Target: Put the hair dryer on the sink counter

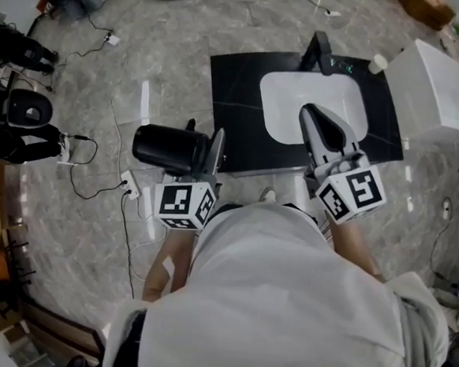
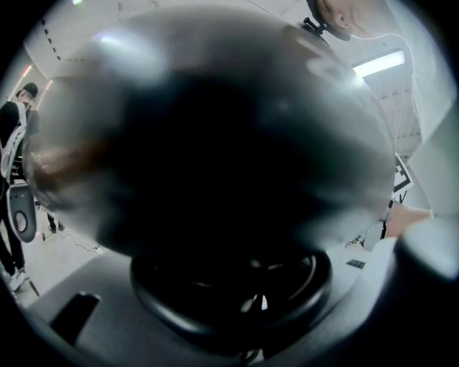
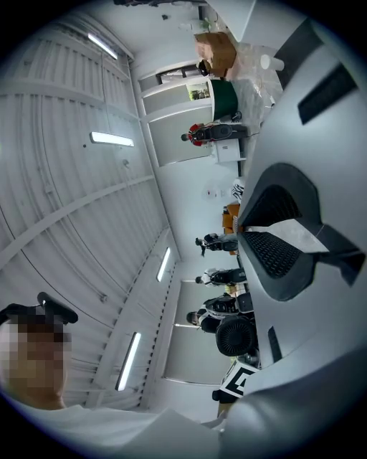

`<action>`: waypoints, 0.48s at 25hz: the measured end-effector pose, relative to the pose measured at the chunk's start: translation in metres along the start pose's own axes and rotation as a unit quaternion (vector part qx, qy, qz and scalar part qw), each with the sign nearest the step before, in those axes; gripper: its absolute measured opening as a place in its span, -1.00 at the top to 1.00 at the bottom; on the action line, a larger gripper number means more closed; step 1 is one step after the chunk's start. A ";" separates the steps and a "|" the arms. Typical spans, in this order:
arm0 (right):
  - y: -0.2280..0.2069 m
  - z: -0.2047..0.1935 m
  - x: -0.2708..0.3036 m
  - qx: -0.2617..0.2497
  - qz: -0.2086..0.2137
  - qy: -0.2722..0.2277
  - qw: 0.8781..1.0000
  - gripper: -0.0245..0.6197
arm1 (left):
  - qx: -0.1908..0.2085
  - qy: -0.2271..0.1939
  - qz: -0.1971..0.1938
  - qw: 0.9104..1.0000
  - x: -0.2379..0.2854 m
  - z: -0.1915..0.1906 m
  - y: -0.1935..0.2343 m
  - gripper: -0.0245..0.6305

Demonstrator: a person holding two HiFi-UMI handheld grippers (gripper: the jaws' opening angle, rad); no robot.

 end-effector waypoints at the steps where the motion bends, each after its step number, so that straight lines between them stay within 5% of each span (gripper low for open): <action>1: -0.001 0.000 0.001 0.001 -0.001 0.001 1.000 0.78 | 0.000 0.003 -0.001 1.000 0.003 0.000 0.000 0.20; 12: -0.020 0.001 0.008 0.010 -0.003 0.005 1.000 0.78 | -0.001 0.049 -0.005 0.999 0.030 -0.021 -0.002 0.20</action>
Point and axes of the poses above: the fingertips, and each gripper's own axes: x forward along the fingers, y to its left, z out of its top, the point moved 3 cm from there along -x, backward along the fingers, and after that the axes turned 15 degrees about x, right-handed, at the moved point
